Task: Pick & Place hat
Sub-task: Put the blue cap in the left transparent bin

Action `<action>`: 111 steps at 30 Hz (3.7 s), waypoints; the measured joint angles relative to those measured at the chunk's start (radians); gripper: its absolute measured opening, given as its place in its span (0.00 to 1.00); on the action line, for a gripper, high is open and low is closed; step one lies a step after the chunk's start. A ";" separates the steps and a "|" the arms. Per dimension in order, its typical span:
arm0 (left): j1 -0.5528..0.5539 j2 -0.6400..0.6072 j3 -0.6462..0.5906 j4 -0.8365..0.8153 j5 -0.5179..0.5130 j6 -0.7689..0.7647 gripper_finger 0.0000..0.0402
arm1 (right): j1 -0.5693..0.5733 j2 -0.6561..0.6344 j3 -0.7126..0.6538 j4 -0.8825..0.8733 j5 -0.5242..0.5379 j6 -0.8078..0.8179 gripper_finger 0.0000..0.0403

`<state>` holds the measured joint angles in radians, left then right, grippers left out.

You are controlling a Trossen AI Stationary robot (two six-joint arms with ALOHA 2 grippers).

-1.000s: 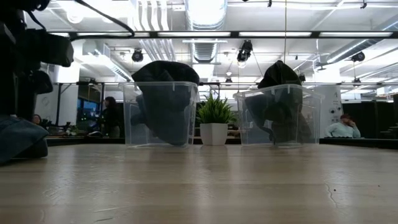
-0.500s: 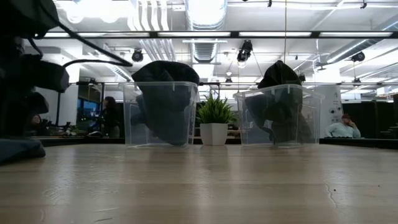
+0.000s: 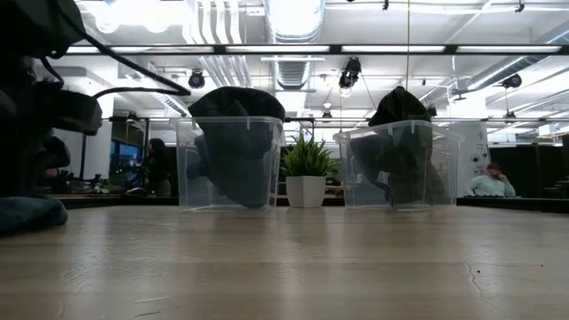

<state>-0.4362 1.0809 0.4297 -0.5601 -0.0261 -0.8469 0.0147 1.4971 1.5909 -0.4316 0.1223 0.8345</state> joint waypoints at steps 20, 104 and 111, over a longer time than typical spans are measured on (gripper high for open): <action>0.000 0.000 0.370 -0.010 -0.305 0.139 0.02 | -0.002 0.000 0.000 -0.003 -0.063 0.011 0.35; 0.428 0.408 0.846 0.048 -1.299 0.006 0.02 | 0.165 -0.136 0.001 0.109 -0.094 -0.180 0.32; 0.507 0.396 0.737 0.053 -1.343 -0.096 0.02 | 0.165 -0.136 0.001 0.107 -0.096 -0.180 0.32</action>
<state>0.0711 1.4767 1.1669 -0.5071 -1.3696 -0.9427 0.1793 1.3609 1.5921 -0.3246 0.0263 0.6544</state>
